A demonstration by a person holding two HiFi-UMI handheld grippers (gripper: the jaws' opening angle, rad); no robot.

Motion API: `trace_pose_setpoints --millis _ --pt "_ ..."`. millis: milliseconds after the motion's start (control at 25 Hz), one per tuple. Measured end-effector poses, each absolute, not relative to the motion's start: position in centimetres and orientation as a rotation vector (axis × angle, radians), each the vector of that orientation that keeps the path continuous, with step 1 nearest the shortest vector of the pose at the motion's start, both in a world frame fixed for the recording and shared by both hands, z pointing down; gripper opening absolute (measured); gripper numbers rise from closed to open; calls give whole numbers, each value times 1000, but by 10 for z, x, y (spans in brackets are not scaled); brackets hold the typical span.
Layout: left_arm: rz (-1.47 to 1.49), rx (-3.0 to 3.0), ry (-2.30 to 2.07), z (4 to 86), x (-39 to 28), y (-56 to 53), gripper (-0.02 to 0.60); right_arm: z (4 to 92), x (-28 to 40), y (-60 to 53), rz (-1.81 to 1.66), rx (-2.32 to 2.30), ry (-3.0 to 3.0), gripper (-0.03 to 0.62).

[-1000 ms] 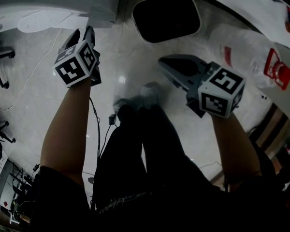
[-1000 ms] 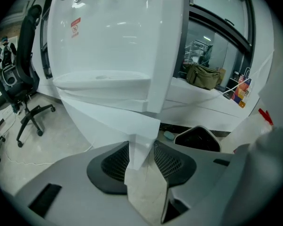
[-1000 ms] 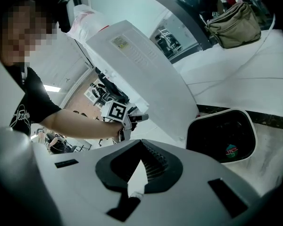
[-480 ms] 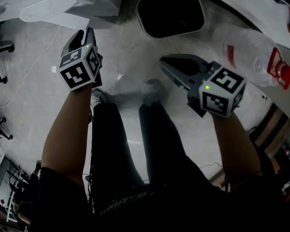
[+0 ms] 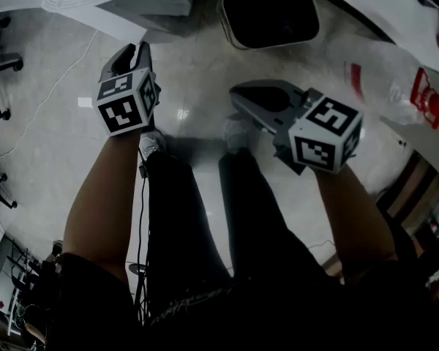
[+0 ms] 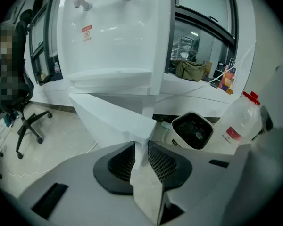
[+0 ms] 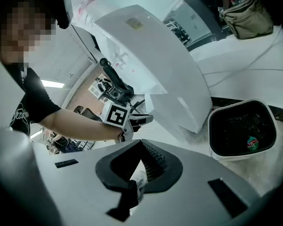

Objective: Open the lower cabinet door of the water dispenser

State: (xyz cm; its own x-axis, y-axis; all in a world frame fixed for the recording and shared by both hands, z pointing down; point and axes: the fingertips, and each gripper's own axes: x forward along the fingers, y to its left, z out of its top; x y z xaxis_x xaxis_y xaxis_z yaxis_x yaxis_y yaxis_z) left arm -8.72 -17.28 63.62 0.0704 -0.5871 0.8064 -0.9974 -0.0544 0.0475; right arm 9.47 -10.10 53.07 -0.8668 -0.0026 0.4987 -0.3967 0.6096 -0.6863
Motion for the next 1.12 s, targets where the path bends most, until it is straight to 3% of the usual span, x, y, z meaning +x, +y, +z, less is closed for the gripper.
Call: trace_pose_setpoints --millis 1120 --pt "934 1828 -1397 637 -155 -101 72 521 -26 -50 1206 226 -2376 12"
